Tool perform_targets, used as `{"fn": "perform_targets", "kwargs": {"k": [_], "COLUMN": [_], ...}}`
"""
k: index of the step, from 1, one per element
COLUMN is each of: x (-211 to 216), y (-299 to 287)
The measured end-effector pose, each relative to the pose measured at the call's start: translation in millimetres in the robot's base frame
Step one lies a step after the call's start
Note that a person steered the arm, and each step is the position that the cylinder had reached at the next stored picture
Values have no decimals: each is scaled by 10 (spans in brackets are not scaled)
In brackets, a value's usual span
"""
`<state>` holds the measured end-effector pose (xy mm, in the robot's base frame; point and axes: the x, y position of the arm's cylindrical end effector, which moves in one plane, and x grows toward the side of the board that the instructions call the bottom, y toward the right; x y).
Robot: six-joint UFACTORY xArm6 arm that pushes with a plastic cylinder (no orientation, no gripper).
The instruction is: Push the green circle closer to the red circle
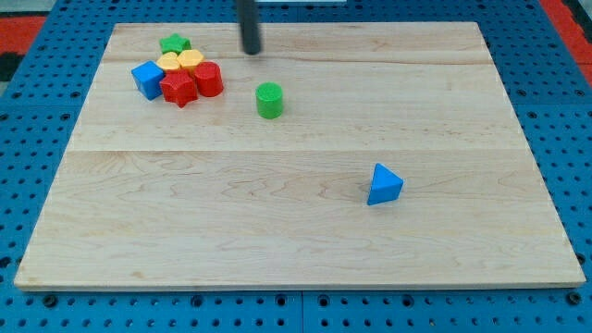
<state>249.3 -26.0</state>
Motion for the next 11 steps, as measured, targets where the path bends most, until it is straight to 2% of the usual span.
{"fn": "perform_targets", "kwargs": {"k": [1,2,4,6,8,9,11], "x": [605,1105,1118,989,1441,1408,1279], "y": [483,492,116,38,-429,-710,-154]}}
